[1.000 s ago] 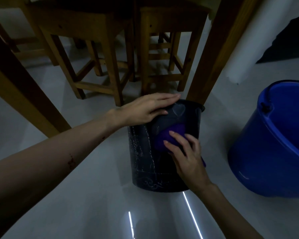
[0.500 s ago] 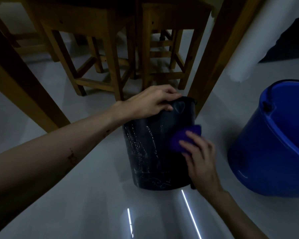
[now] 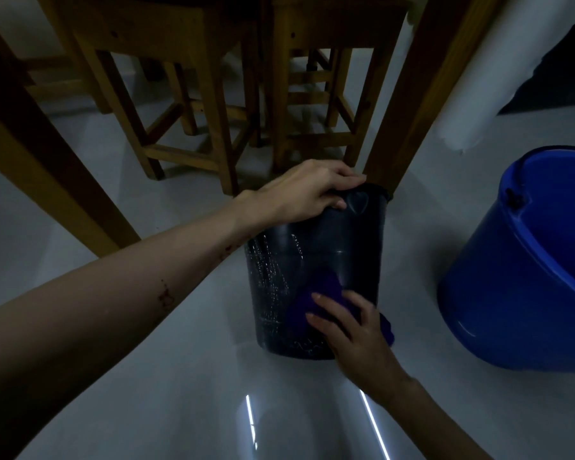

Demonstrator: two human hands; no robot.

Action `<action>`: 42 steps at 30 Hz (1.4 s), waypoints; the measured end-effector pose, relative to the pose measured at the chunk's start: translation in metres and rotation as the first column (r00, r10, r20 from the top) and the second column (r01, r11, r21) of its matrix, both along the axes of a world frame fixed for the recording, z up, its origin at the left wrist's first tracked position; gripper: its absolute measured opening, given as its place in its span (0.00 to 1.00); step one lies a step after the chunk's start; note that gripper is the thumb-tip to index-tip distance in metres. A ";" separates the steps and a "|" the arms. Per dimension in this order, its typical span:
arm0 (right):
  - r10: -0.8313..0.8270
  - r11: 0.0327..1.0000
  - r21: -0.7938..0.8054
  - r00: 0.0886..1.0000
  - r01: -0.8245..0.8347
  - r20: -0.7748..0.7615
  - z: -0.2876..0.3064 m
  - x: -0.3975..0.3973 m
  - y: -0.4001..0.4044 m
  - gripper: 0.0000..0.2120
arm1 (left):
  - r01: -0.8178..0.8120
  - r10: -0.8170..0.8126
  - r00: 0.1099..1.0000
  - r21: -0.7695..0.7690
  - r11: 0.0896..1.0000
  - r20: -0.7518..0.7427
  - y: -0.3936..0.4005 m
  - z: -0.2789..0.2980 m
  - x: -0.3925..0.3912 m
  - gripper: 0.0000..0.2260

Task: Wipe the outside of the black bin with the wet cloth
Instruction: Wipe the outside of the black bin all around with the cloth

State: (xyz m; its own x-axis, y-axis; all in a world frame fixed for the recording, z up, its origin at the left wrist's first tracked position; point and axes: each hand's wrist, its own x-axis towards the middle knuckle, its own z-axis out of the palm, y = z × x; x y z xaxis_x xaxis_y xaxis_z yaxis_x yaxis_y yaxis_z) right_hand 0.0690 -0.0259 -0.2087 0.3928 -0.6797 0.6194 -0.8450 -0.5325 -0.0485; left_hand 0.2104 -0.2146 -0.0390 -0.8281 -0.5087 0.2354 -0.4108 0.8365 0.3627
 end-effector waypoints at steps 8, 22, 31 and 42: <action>-0.008 0.998 0.060 1.000 0.009 -0.029 -0.018 -0.012 0.028 0.25 | -0.269 0.268 0.963 0.026 0.963 0.043 0.007 -0.020 0.035 0.27; -0.259 0.964 0.068 0.849 0.258 0.461 0.047 -0.008 -0.045 0.15 | -0.164 0.178 0.984 0.291 0.942 -0.023 -0.007 0.013 0.028 0.19; -0.204 0.978 0.033 0.904 0.207 0.376 0.048 0.013 -0.054 0.16 | -0.091 0.108 0.994 0.425 0.901 -0.016 -0.004 0.005 0.026 0.19; 0.026 0.997 -0.072 0.997 -0.032 -0.076 -0.012 0.001 0.014 0.19 | -0.176 0.209 0.972 0.259 0.950 -0.109 0.010 0.008 0.005 0.22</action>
